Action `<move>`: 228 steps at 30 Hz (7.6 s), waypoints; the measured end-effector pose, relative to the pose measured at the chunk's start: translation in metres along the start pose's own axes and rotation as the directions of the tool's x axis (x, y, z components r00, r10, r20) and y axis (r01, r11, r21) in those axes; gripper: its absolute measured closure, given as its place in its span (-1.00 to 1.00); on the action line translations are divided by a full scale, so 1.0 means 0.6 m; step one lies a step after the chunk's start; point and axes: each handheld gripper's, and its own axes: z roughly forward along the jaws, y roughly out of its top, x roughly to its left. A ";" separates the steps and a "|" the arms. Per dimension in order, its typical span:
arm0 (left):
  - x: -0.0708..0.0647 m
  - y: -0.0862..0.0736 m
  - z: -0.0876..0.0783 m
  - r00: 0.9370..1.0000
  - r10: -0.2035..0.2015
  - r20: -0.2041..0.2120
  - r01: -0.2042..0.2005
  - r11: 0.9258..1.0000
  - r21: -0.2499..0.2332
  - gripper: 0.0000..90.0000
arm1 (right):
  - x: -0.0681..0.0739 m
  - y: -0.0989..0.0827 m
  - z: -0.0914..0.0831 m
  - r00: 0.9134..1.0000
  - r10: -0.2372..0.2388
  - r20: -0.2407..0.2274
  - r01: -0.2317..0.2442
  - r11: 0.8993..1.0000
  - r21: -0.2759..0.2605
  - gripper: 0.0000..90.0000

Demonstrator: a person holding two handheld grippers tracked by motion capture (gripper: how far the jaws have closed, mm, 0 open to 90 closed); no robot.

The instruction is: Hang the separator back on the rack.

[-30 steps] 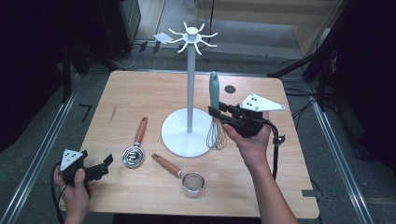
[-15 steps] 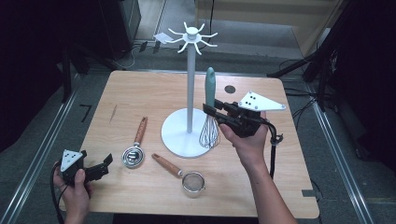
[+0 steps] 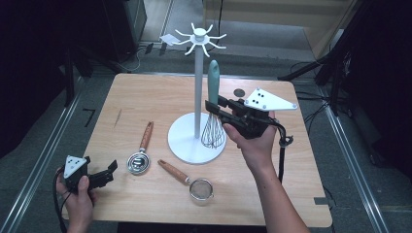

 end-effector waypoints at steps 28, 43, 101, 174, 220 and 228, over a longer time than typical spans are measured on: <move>0.000 0.001 0.001 1.000 -0.002 -0.001 0.002 1.000 0.011 -1.00 | 0.011 0.025 0.024 0.997 -0.004 0.078 0.004 1.000 0.005 0.57; -0.001 0.001 0.002 1.000 -0.001 -0.002 0.001 1.000 0.014 -1.00 | 0.008 0.023 0.039 0.996 0.013 0.092 -0.013 1.000 0.000 0.57; 0.000 0.001 0.003 1.000 -0.003 0.001 0.003 1.000 0.020 -1.00 | -0.006 0.068 0.027 0.980 -0.067 0.187 0.110 0.967 -0.229 1.00; -0.011 0.004 0.002 0.992 0.049 -0.116 -0.044 0.998 0.044 -1.00 | 0.011 -0.223 -0.048 0.959 0.041 0.279 -0.079 0.989 0.127 0.24; -0.050 0.011 0.021 0.978 0.044 0.205 -0.055 0.997 0.047 0.45 | 0.086 -0.352 -0.036 0.939 0.291 0.183 -0.344 0.796 0.498 0.29; -0.051 0.009 0.020 0.974 0.057 0.217 -0.067 0.997 0.039 0.40 | 0.082 -0.362 -0.024 0.917 0.367 0.156 -0.393 0.758 0.521 0.50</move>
